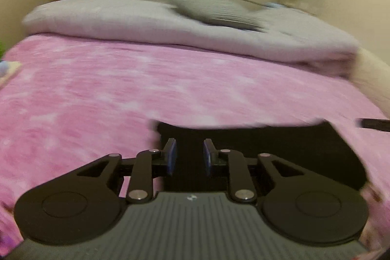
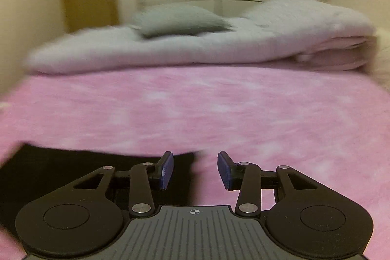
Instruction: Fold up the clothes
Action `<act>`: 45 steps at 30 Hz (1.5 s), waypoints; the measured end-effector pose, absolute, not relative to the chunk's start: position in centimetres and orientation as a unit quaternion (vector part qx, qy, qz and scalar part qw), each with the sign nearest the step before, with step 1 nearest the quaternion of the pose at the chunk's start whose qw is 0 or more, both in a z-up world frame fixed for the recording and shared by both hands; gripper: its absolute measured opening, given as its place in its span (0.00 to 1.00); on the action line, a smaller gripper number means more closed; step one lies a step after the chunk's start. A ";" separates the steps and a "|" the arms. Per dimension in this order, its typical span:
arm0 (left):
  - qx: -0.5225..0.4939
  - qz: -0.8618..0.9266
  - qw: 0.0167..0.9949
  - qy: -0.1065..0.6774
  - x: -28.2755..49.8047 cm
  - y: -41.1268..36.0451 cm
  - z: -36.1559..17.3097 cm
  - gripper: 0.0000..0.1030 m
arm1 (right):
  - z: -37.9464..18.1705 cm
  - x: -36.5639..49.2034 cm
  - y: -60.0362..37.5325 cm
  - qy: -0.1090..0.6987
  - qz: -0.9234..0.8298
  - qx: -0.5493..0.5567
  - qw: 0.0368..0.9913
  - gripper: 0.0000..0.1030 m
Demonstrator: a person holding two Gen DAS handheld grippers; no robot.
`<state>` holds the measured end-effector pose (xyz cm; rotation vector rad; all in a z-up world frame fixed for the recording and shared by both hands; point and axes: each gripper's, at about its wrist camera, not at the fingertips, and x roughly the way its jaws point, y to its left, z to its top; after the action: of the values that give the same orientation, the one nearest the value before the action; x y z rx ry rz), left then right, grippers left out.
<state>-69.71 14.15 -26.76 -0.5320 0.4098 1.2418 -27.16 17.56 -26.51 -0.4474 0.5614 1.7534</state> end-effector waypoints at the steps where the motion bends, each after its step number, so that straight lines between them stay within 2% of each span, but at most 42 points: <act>1: -0.233 0.559 0.772 0.193 -68.7 13.0 -27.2 0.18 | -27.1 -28.1 15.8 0.248 0.764 -0.189 0.565 0.41; 4: -0.221 0.562 0.763 0.231 -68.3 12.4 -31.1 0.17 | -30.5 -29.7 12.6 0.245 0.762 -0.232 0.553 0.41; 5: -0.218 0.564 0.758 0.244 -68.3 12.3 -32.5 0.14 | -31.9 -29.7 12.2 0.245 0.751 -0.255 0.558 0.41; 8: -0.222 0.577 0.746 0.250 -69.4 12.6 -32.4 0.13 | -34.0 -27.3 12.1 0.269 0.743 -0.244 0.561 0.40; 9: -0.224 0.581 0.741 0.250 -69.9 12.7 -32.1 0.03 | -34.1 -26.3 12.2 0.284 0.745 -0.229 0.558 0.40; 10: -0.226 0.586 0.737 0.249 -70.3 12.8 -31.9 0.03 | -34.3 -25.4 12.3 0.299 0.747 -0.214 0.554 0.40; 12: -0.230 0.594 0.729 0.249 -71.2 13.0 -31.4 0.03 | -32.8 -25.7 12.2 0.274 0.733 -0.232 0.577 0.40; 14: -0.234 0.603 0.721 0.248 -72.1 13.3 -30.8 0.09 | -31.3 -26.4 11.9 0.248 0.725 -0.244 0.595 0.41; 16: -0.240 0.603 0.720 0.244 -71.8 12.0 -30.0 0.10 | -30.1 -26.8 11.1 0.235 0.732 -0.232 0.596 0.41; 21: -0.252 0.606 0.714 0.245 -69.4 9.8 -31.2 0.16 | -30.6 -29.6 10.5 0.227 0.761 -0.233 0.562 0.41; 22: -0.256 0.611 0.704 0.255 -69.1 9.9 -32.1 0.15 | -31.3 -29.7 10.7 0.231 0.757 -0.244 0.560 0.41; 23: -0.256 0.615 0.698 0.262 -68.9 9.9 -32.7 0.10 | -32.0 -29.7 11.1 0.236 0.751 -0.258 0.560 0.41; 26: -0.231 0.620 0.691 0.292 -68.8 9.6 -32.4 0.09 | -33.2 -29.2 12.0 0.255 0.731 -0.284 0.566 0.40; 28: -0.202 0.623 0.686 0.316 -68.6 9.6 -31.0 0.10 | -32.0 -27.8 12.2 0.272 0.717 -0.269 0.583 0.40; 31: -0.215 0.621 0.700 0.281 -69.2 10.6 -29.2 0.10 | -30.0 -26.8 12.8 0.269 0.713 -0.247 0.599 0.41; 34: -0.214 0.618 0.708 0.266 -68.6 13.6 -29.4 0.13 | -29.4 -28.7 14.6 0.259 0.745 -0.225 0.572 0.41; 40: -0.239 0.619 0.686 0.299 -68.6 16.9 -33.1 0.16 | -34.2 -29.9 17.2 0.249 0.726 -0.278 0.578 0.41; 45: -0.251 0.637 0.660 0.309 -68.1 15.2 -30.6 0.16 | -32.6 -27.5 16.0 0.280 0.708 -0.257 0.596 0.41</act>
<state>-68.07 15.16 -30.62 -0.5685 0.6995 1.4401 -27.53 15.95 -32.61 -0.5971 0.6492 1.6441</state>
